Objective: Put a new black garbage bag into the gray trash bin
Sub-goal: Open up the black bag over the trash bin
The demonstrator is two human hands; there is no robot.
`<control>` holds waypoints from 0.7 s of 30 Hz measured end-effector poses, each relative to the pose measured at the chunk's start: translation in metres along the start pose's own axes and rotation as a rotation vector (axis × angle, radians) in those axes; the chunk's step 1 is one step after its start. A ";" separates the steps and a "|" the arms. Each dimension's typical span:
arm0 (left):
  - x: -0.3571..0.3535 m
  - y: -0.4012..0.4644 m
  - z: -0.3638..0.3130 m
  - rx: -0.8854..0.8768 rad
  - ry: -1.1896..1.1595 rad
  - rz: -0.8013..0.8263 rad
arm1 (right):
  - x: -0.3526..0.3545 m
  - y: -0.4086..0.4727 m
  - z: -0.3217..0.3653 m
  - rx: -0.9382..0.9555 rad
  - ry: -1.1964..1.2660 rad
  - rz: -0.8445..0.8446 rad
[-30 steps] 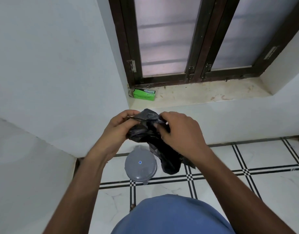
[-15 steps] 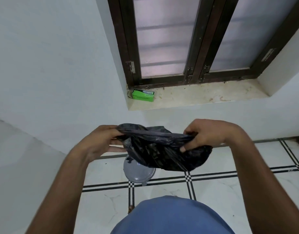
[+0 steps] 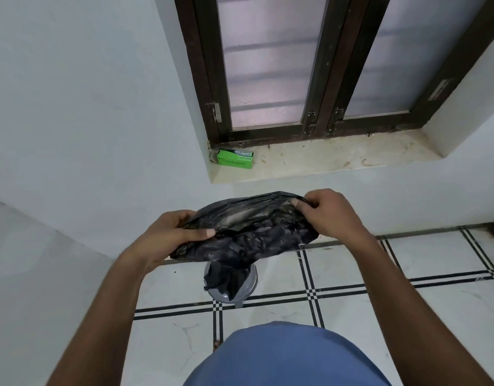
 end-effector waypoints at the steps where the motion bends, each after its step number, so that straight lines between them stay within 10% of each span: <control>1: 0.012 0.005 0.005 0.019 0.188 -0.113 | -0.004 -0.001 0.001 -0.016 0.132 0.059; 7: 0.043 0.016 0.017 0.241 0.782 -0.410 | -0.064 -0.033 0.039 0.018 0.325 0.675; 14: -0.035 0.013 -0.030 0.128 0.167 0.423 | -0.091 -0.022 0.074 -0.151 0.776 0.770; 18: 0.034 0.030 -0.083 0.095 1.206 -0.016 | -0.049 0.024 0.071 0.030 -0.138 0.343; 21: 0.074 0.006 -0.162 -0.047 1.143 -0.463 | -0.005 0.028 0.109 0.088 0.224 0.310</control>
Point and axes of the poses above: each hand's wrist, its own y-axis towards the middle knuckle, its own x-axis out of the back of the hand, z = x × y, the point moved 10 cm from there along y, towards the middle knuckle, and after that the axes turned 1 degree about -x, right-handed, at the moved point
